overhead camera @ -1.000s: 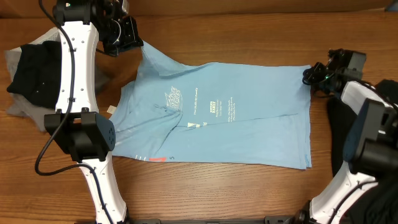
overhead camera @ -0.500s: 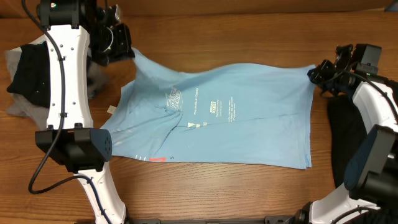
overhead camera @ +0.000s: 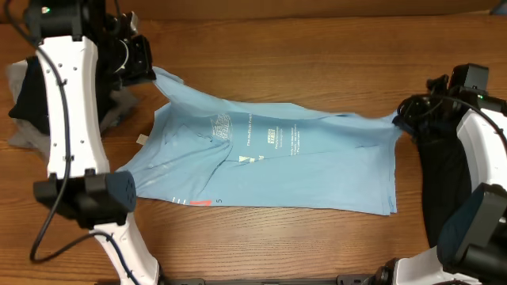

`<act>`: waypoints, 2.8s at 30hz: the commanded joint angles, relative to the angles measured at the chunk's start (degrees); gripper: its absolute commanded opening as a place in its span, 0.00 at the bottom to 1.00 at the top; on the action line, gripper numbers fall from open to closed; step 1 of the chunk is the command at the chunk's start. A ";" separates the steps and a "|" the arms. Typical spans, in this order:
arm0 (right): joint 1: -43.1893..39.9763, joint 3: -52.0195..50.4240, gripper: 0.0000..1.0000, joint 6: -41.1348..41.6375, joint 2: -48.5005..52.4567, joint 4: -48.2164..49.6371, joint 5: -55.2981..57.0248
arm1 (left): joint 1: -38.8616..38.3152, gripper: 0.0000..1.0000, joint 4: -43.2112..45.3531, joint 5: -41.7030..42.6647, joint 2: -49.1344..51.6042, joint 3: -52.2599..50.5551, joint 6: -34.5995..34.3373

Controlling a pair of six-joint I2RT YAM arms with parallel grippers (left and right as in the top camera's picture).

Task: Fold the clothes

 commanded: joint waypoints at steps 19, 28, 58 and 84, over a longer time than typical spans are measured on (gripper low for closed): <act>-0.15 1.09 0.05 -1.68 -1.75 -16.63 7.19 | 0.31 0.04 3.80 -13.25 -10.80 -26.67 1.44; -0.15 1.09 0.05 2.45 -1.75 -21.20 15.96 | 0.31 0.08 1.62 -14.25 -10.78 -27.30 1.49; 0.02 -13.90 0.43 1.49 -1.64 -6.54 6.38 | 0.26 0.10 0.15 -15.93 -10.78 -27.30 1.25; 0.00 -19.47 0.19 7.65 -0.79 6.80 10.54 | 0.26 0.09 1.11 -15.91 -10.78 -27.30 1.27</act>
